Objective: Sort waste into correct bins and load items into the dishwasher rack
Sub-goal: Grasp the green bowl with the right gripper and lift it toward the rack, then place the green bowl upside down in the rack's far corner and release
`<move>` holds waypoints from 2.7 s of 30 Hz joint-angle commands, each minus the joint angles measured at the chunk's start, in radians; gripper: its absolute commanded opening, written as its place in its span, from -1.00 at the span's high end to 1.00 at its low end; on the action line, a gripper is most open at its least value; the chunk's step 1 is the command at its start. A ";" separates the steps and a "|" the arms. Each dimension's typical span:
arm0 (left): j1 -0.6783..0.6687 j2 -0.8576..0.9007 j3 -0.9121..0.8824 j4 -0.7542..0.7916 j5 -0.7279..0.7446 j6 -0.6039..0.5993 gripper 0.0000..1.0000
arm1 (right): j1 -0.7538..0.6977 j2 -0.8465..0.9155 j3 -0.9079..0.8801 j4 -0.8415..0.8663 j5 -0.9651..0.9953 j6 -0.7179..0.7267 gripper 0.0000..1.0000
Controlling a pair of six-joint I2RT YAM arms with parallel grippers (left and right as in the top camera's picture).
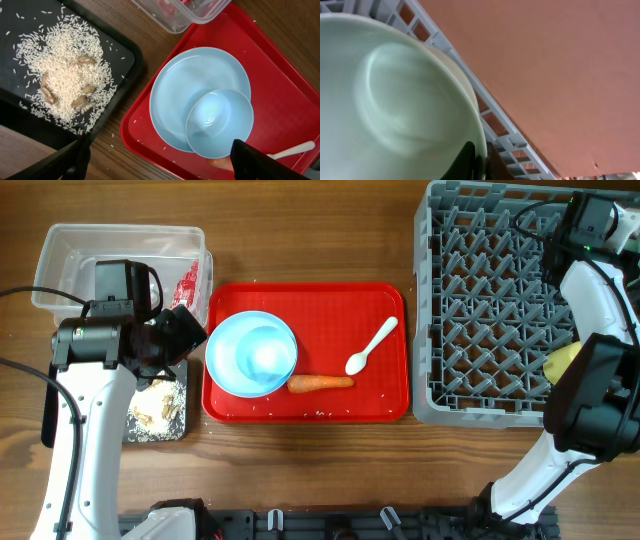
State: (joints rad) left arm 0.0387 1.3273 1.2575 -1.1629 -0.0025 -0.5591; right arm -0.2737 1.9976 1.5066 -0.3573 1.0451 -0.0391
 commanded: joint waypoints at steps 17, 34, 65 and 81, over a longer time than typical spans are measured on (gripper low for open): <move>0.005 -0.005 0.003 0.007 0.013 0.001 -0.83 | 0.027 0.026 -0.115 0.145 0.096 -0.061 0.88; 0.005 -0.005 0.003 0.007 0.012 0.002 -0.86 | 0.232 -0.201 -0.114 -0.206 -0.563 -0.062 0.13; 0.005 -0.005 0.003 -0.001 0.012 0.005 -0.90 | 0.231 -0.328 -0.314 -0.796 -1.086 0.196 0.51; 0.005 -0.005 0.003 -0.005 0.012 0.005 -0.90 | 0.232 -0.328 -0.314 -0.741 -1.246 0.106 0.49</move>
State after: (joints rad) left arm 0.0387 1.3273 1.2575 -1.1664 0.0055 -0.5591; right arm -0.0463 1.6665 1.1969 -1.1393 -0.1566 0.0822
